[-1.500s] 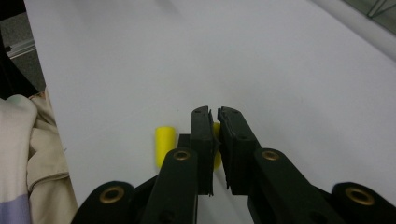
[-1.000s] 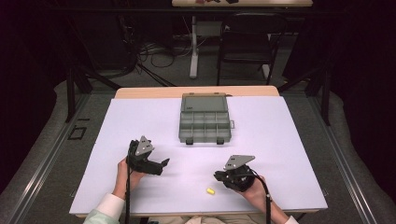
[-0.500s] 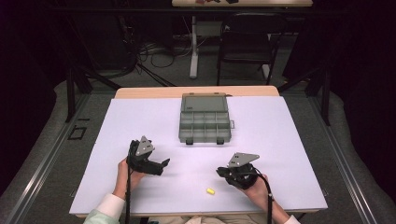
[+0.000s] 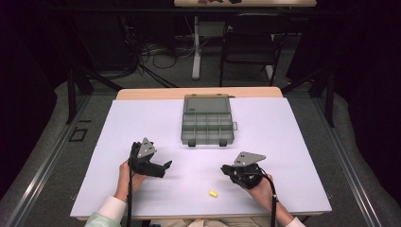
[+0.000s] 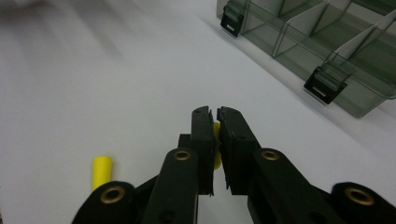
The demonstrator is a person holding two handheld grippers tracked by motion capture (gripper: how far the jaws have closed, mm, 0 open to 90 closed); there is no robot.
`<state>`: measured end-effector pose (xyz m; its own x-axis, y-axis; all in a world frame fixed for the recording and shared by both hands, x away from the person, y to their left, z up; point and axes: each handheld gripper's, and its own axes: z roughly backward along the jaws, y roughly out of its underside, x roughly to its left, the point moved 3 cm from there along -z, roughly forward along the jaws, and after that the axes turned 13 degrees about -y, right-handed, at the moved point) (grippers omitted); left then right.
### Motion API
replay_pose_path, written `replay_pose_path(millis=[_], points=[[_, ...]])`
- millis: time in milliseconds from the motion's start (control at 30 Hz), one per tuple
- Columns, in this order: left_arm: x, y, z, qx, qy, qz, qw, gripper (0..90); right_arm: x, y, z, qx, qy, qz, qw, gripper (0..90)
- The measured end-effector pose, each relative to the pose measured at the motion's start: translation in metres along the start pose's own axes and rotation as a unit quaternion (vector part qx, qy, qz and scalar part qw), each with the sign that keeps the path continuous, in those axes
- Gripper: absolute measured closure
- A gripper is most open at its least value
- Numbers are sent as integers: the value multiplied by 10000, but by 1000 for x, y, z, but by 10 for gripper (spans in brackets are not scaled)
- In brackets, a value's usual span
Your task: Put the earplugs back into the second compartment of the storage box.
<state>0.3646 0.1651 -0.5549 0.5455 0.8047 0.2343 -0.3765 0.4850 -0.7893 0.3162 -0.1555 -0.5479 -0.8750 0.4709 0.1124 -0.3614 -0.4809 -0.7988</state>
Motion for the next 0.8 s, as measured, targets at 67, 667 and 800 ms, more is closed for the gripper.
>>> replay_pose_path(millis=[67,667,800], points=[[0,0,0,-6,-5,-5,10000,0,-1,-1,1,-26,23,5,10000,841],[-1,0,0,-10,-12,-12,10000,0,-13,-12,2,-189,229,110,9995,842],[-1,0,-1,-1,-8,-21,10000,0,-16,-17,2,-244,269,152,9992,842]])
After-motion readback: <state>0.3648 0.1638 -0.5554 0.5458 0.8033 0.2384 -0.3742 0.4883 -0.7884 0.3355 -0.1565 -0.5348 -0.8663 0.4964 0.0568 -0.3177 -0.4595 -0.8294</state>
